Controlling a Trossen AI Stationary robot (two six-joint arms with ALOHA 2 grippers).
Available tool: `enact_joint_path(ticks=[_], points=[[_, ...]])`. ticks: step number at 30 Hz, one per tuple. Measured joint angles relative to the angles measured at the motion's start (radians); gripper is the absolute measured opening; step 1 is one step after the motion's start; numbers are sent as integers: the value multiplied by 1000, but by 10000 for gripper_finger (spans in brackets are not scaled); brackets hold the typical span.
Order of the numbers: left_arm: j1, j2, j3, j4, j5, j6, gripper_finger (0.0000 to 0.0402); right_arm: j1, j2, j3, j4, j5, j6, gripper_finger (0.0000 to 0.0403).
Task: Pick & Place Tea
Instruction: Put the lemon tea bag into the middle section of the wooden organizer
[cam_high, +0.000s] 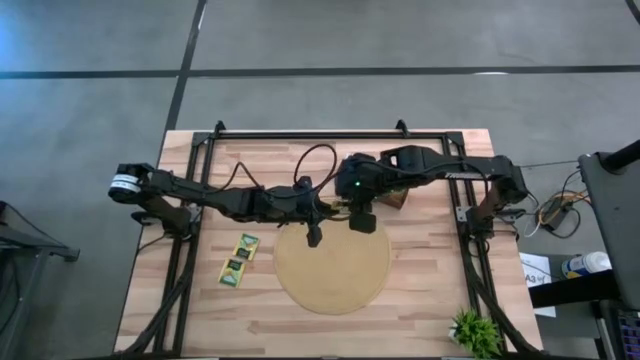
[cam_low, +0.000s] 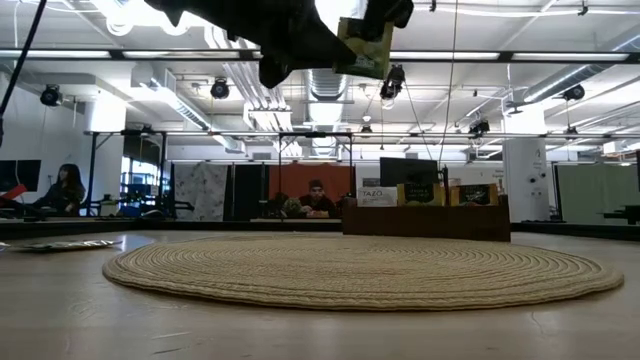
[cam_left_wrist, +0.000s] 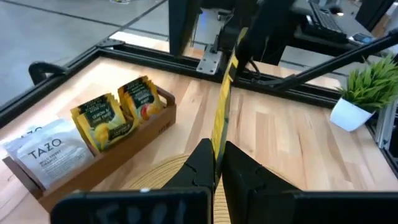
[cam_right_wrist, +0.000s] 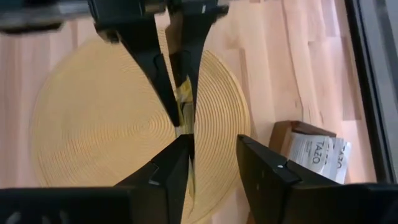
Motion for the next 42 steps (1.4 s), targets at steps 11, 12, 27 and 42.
enact_joint_path(ticks=[11,12,27,42], points=[[12,0,-1,7,59,70,13,0,-1,-19,19,-25,70,93],[14,0,-1,8,60,75,13,0,-1,-22,19,-25,87,88],[60,0,-1,8,96,105,22,0,-1,-32,16,-2,227,9],[64,-4,-3,-142,37,87,101,-15,-1,-91,-6,167,378,8]])
